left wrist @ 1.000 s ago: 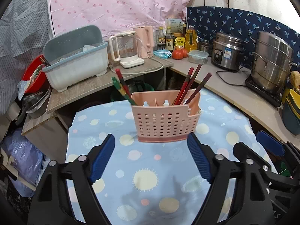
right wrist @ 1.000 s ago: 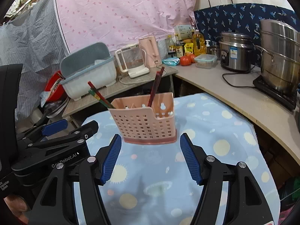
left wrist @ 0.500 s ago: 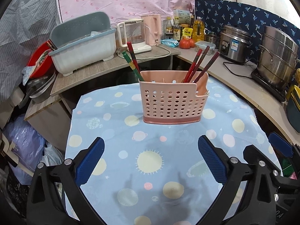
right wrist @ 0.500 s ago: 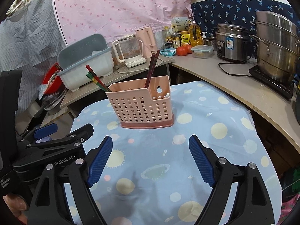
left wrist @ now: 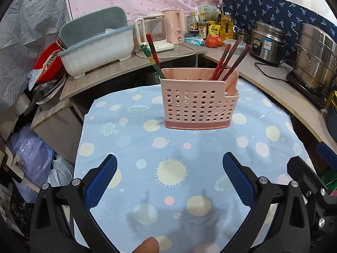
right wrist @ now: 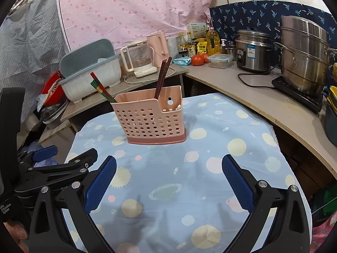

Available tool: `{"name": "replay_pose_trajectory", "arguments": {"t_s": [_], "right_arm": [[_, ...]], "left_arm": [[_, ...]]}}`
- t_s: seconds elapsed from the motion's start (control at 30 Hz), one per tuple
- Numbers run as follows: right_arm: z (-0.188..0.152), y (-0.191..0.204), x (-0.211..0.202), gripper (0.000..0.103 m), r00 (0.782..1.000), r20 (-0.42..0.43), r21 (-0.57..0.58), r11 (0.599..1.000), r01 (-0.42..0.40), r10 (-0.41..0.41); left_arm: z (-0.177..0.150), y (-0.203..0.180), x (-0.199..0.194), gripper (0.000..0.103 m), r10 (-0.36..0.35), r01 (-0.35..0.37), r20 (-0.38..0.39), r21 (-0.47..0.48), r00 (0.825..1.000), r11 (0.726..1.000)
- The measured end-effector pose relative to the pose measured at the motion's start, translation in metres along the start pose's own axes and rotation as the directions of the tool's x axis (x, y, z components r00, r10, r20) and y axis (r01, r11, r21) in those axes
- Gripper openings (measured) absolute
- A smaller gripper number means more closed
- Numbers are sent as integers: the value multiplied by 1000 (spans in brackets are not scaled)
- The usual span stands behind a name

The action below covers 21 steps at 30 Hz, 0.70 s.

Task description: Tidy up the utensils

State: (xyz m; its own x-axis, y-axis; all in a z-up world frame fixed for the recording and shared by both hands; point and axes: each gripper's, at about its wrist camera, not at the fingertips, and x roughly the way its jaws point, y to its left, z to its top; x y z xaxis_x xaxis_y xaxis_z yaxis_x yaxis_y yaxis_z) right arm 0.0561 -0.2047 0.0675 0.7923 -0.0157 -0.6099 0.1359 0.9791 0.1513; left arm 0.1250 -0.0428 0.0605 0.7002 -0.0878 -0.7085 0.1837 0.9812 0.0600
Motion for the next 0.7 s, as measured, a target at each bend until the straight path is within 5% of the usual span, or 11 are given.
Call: {"name": "replay_pose_trajectory", "arguments": {"t_s": [0.7], "right_arm": [[-3, 6, 2, 97, 1000, 9, -28, 999, 26, -26]], "left_arm": [[-2, -1, 1, 96, 20, -21, 11, 6, 1000, 1000]]}}
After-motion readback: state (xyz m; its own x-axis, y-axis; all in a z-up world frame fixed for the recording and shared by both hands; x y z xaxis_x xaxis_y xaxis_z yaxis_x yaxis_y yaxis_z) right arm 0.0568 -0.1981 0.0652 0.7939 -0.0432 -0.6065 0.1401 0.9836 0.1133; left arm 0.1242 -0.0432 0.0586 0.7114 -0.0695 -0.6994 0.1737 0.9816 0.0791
